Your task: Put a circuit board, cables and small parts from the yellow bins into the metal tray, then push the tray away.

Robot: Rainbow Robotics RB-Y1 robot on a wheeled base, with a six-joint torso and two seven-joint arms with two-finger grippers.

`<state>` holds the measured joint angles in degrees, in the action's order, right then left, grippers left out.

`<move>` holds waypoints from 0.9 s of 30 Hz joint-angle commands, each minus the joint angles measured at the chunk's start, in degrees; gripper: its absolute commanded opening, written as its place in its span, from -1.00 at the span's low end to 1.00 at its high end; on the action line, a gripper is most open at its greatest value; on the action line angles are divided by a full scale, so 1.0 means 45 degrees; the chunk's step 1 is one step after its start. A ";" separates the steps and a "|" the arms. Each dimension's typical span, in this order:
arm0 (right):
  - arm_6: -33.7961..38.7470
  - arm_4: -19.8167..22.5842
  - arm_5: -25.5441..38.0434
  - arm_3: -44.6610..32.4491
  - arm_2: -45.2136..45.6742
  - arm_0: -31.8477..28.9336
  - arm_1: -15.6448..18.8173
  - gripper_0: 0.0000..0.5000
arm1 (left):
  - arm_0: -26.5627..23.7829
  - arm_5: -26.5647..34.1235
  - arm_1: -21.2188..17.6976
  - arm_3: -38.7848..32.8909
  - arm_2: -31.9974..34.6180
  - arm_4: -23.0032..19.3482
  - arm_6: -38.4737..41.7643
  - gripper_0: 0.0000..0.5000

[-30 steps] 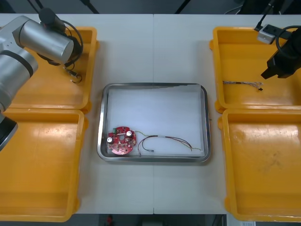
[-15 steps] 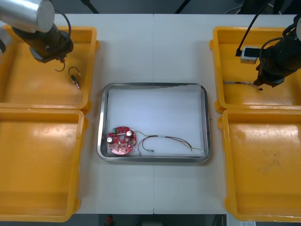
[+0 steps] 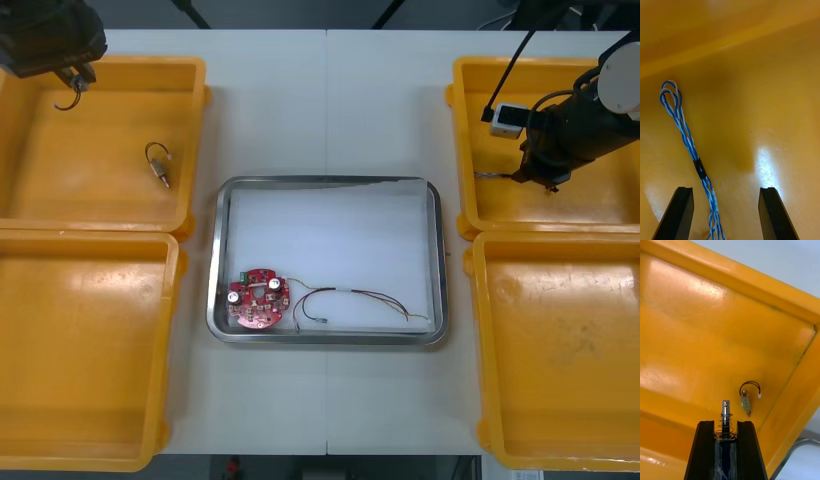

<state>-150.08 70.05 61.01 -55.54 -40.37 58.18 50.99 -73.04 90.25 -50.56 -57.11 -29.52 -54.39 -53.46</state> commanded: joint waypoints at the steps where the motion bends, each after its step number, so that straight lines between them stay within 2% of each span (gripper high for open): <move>1: -0.0223 0.0214 -0.0180 0.0038 -0.0444 0.0626 -0.0198 1.00 | -0.0723 0.0940 -0.0757 -0.0921 0.0681 -0.0297 -0.0288 -1.00; 16: -0.0105 0.0468 -0.0571 0.0506 -0.1225 0.0587 -0.0413 1.00 | -0.0664 0.1350 -0.0601 -0.1390 0.0837 -0.0785 -0.0112 -1.00; 19: -0.0105 0.0507 -0.0727 0.0799 -0.1342 0.0587 -0.0589 1.00 | -0.0352 0.1350 -0.0484 -0.2073 0.0837 -0.0707 0.0083 -1.00; 23: -0.0105 0.0527 -0.0727 0.1073 -0.1401 0.0587 -0.0784 0.99 | 0.0234 0.1330 -0.0289 -0.3636 0.0837 -0.0512 0.1275 -1.00; 24: -0.0086 0.0527 -0.0727 0.1073 -0.1440 0.0587 -0.0784 0.79 | 0.0351 0.1330 -0.0210 -0.3851 0.0837 -0.0453 0.1450 -1.00; 25: -0.0086 0.0546 -0.0727 0.1073 -0.1518 0.0587 -0.0784 0.15 | 0.0586 0.1330 -0.0132 -0.4359 0.0857 -0.0316 0.1783 -1.00; 26: -0.0086 0.0546 -0.0727 0.1092 -0.1557 0.0587 -0.0784 -0.63 | 0.0859 0.1330 0.0024 -0.4905 0.0896 -0.0160 0.2154 -1.00; 27: -0.0086 0.0546 -0.0727 0.1073 -0.1557 0.0587 -0.0784 -0.84 | 0.0996 0.1330 0.0102 -0.5179 0.0916 -0.0043 0.2329 -1.00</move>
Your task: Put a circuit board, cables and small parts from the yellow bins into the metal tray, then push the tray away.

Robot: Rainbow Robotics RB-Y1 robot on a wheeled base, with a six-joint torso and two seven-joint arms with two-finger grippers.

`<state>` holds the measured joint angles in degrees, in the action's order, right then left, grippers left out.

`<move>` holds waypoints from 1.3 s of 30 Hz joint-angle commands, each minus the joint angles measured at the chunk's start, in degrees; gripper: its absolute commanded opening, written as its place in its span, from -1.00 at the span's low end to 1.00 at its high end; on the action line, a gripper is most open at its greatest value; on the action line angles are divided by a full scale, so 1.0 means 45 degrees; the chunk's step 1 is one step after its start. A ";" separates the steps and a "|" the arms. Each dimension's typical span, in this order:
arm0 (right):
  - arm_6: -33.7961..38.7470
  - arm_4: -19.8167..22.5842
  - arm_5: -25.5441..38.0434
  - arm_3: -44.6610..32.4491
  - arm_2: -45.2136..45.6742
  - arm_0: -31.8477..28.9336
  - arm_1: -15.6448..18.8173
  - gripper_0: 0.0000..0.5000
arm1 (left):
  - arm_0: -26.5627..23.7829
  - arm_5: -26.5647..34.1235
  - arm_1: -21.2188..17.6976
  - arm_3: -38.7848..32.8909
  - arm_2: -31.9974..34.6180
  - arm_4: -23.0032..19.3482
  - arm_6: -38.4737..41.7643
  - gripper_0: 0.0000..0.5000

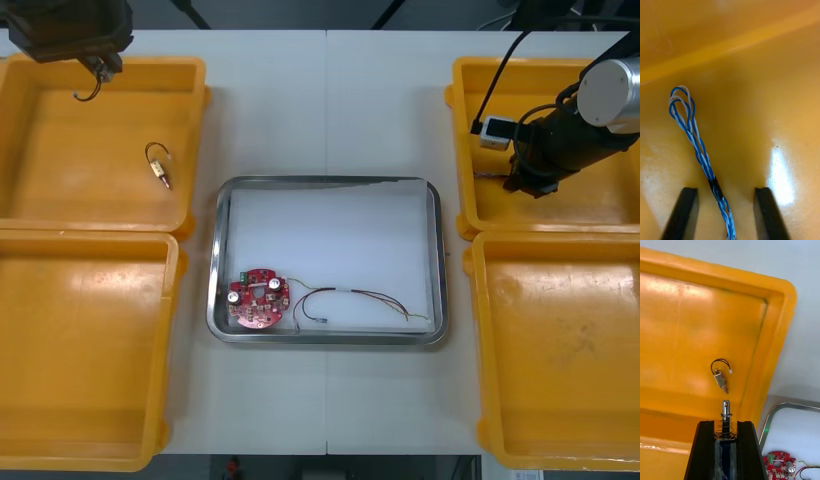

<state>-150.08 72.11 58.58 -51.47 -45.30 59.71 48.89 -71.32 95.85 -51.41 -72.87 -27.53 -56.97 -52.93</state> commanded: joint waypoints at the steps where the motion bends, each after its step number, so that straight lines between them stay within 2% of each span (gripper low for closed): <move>1: -0.0126 0.0109 -0.0186 0.0169 -0.0461 0.0248 -0.0318 -0.95 | 0.0907 0.0088 0.0488 -0.2283 0.0492 0.0804 0.2601 -1.00; 6: -0.0204 0.0227 -0.0186 0.0111 -0.0461 0.0248 -0.0299 -1.00 | 0.2313 0.0107 0.1445 -0.4881 0.0512 0.2406 0.4945 -1.00; 9: -0.0224 0.0266 -0.0186 -0.0085 -0.0461 0.0267 -0.0142 -1.00 | 0.3036 0.0263 0.2207 -0.5720 0.0473 0.3304 0.5433 -1.00; 15: -0.0322 0.0305 0.0146 -0.0964 -0.0441 0.0424 0.0698 -1.00 | 0.3758 0.0556 0.3711 -0.6189 -0.0192 0.5043 0.6117 -1.00; 17: -0.0361 0.0324 0.0576 -0.1393 -0.0305 0.0541 0.1108 -1.00 | 0.3836 0.0752 0.4355 -0.6033 -0.0582 0.5902 0.6214 -1.00; 23: -0.0478 0.0383 0.1846 -0.2311 0.0867 0.0560 0.1928 -1.00 | 0.3856 0.0674 0.5546 -0.5017 -0.1012 0.6215 0.6371 -1.00; 27: -0.0536 0.0481 0.2803 -0.2799 0.1727 0.0560 0.2436 -1.00 | 0.3876 0.0537 0.6035 -0.4529 -0.1559 0.6820 0.6468 -1.00; 39: -0.0439 0.0637 0.5439 -0.2819 0.4207 0.0541 0.2866 -1.00 | 0.4598 -0.0303 0.6406 -0.4138 -0.2633 0.8090 0.6703 -1.00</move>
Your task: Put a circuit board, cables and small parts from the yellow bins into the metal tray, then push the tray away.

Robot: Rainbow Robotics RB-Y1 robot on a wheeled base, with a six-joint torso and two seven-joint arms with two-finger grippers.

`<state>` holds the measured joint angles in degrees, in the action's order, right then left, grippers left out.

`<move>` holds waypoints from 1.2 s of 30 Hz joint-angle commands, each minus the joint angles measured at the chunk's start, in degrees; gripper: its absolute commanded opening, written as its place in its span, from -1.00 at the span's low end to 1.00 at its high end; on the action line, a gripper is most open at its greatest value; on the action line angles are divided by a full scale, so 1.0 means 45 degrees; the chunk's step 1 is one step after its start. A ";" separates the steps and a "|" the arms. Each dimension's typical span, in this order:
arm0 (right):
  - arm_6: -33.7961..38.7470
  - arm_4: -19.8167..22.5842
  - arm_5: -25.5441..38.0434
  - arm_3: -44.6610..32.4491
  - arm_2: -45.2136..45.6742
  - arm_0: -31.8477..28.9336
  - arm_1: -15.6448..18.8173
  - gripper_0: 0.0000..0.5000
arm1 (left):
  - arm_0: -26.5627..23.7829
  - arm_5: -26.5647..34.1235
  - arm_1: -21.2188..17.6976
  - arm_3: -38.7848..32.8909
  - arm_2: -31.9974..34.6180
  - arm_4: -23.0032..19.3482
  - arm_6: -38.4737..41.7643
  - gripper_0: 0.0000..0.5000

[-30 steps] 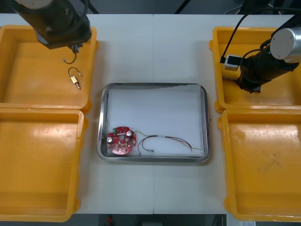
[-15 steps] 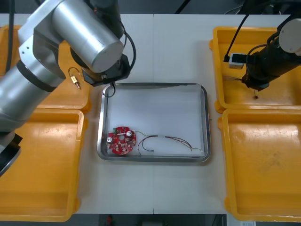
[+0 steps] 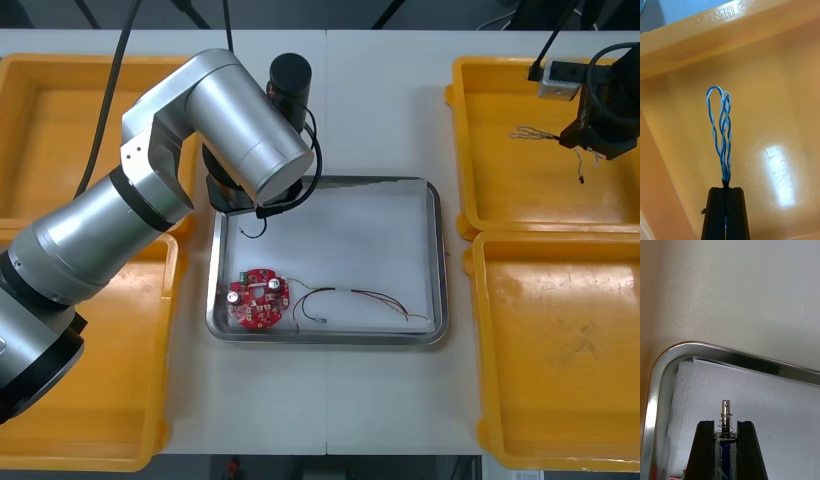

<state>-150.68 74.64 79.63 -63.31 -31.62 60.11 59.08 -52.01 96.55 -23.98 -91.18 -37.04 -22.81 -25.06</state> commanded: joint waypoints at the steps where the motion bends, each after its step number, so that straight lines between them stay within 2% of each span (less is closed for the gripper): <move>1: -0.0284 0.0035 0.0917 -0.0190 0.1284 0.0451 0.0601 -1.00 | 0.0347 -0.0498 0.0308 -0.0070 -0.0558 0.0498 0.0530 -1.00; 7: 0.0009 0.0015 0.2558 -0.0190 0.2554 0.0431 0.0620 -1.00 | 0.0542 -0.0908 0.0308 -0.0031 -0.1007 0.0713 0.0686 -1.00; 17: 0.0595 0.0445 0.3945 -0.0190 0.3628 0.0431 0.0620 -1.00 | 0.0679 -0.1201 0.0250 -0.0031 -0.1359 0.0947 0.0901 -0.97; 19: 0.0907 0.0523 0.4120 -0.0190 0.3726 0.0431 0.0620 -1.00 | 0.0679 -0.1221 0.0230 -0.0031 -0.1359 0.0947 0.0901 -0.91; 21: 0.1357 0.0719 0.4218 -0.0209 0.3784 0.0431 0.0620 -1.00 | 0.0679 -0.1240 0.0211 -0.0051 -0.1359 0.0967 0.0901 -0.70; 24: 0.1982 0.0875 0.4316 -0.0346 0.3960 0.0431 0.0601 -1.00 | 0.0679 -0.1260 0.0172 -0.0051 -0.1359 0.0967 0.0901 -0.20; 25: 0.2177 0.0875 0.4355 -0.0522 0.3999 0.0431 0.0601 -1.00 | 0.0679 -0.1260 0.0133 -0.0051 -0.1359 0.0987 0.0901 0.11; 27: 0.2548 0.0836 0.4492 -0.0834 0.4097 0.0431 0.0601 -1.00 | 0.0679 -0.1260 0.0093 -0.0109 -0.1378 0.0987 0.0921 0.52; 30: 0.2665 0.0797 0.4667 -0.1049 0.4194 0.0431 0.0601 -1.00 | 0.0679 -0.1221 0.0035 -0.0265 -0.1378 0.1104 0.0960 0.78; 36: 0.2646 0.0816 0.4824 -0.1088 0.4234 0.0431 0.0581 -1.00 | 0.0640 -0.1084 -0.0297 -0.0910 -0.1378 0.1084 0.1096 0.98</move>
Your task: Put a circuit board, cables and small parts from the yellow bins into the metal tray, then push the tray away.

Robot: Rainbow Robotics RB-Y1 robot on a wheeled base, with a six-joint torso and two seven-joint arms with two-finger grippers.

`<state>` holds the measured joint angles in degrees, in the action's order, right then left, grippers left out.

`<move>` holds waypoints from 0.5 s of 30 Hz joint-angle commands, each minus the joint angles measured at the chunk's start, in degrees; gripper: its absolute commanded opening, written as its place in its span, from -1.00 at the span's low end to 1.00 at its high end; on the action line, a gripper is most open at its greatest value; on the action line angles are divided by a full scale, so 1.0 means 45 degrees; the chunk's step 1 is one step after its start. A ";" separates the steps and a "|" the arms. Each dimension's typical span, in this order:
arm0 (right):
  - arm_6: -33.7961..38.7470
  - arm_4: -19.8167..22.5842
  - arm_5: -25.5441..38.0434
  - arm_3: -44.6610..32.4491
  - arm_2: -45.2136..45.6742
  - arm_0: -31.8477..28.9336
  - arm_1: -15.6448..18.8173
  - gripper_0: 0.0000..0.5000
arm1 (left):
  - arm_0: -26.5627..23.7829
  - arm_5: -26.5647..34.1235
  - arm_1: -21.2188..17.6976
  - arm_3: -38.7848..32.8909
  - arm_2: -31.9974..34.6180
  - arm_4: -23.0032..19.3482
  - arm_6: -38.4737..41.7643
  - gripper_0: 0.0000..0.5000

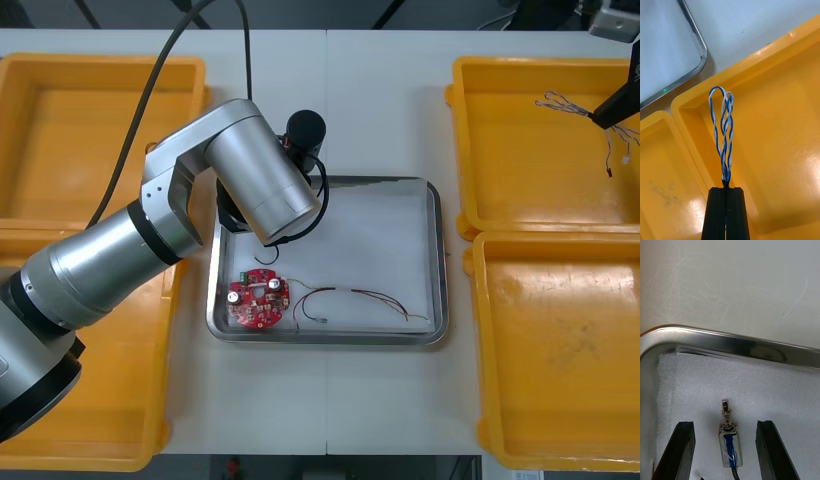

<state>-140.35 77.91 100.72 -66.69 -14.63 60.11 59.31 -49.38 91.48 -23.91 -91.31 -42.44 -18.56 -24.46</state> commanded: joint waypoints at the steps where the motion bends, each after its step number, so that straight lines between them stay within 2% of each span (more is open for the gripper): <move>1: 0.0369 0.0088 0.0156 -0.0336 0.0459 0.0431 0.0531 -1.00 | 0.0015 0.0121 -0.0332 -0.0979 -0.0178 0.0140 0.0963 0.99; 10: 0.0369 0.0069 0.0137 -0.0375 0.0459 0.0353 0.0356 -1.00 | -0.0961 0.1410 -0.1347 -0.2327 -0.0159 -0.1344 0.1158 1.00; 15: 0.0545 -0.0146 -0.0352 -0.1312 0.0459 -0.0194 0.0278 -1.00 | -0.1996 0.1586 -0.2343 -0.2444 0.0056 -0.2985 0.1178 1.00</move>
<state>-140.33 77.77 100.65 -68.03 -14.56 59.91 59.30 -52.86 97.69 -30.29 -100.39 -42.44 -28.12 -23.68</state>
